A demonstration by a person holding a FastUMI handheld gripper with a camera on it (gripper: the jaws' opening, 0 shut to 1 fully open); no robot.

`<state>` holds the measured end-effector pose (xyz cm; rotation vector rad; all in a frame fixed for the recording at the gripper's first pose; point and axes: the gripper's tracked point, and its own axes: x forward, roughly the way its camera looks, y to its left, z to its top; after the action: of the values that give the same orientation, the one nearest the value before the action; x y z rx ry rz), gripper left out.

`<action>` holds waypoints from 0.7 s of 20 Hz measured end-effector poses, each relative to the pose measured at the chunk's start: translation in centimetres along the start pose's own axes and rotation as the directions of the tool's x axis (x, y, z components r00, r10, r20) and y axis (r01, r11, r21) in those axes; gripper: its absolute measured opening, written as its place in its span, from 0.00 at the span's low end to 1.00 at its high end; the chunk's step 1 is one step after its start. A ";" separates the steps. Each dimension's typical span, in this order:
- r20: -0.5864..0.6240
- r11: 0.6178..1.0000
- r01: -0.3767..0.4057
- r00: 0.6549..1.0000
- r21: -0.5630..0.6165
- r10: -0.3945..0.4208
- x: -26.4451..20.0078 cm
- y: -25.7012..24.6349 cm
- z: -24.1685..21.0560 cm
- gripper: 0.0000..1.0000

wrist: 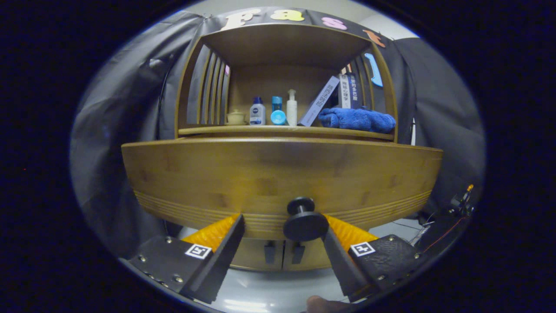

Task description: Pull open the drawer, take out the items inside it, and place them on the countertop above the cabinet.

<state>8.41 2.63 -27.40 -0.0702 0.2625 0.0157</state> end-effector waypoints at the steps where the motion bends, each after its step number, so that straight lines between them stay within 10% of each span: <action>1: 0.007 1.000 -0.001 1.000 0.002 0.001 0.8 0.1 0.4 1.00; 14: 0.033 1.000 0.017 0.999 0.006 -0.017 9.1 0.6 2.1 1.00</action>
<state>17.72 3.40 -27.83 -0.0661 0.2291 -0.0010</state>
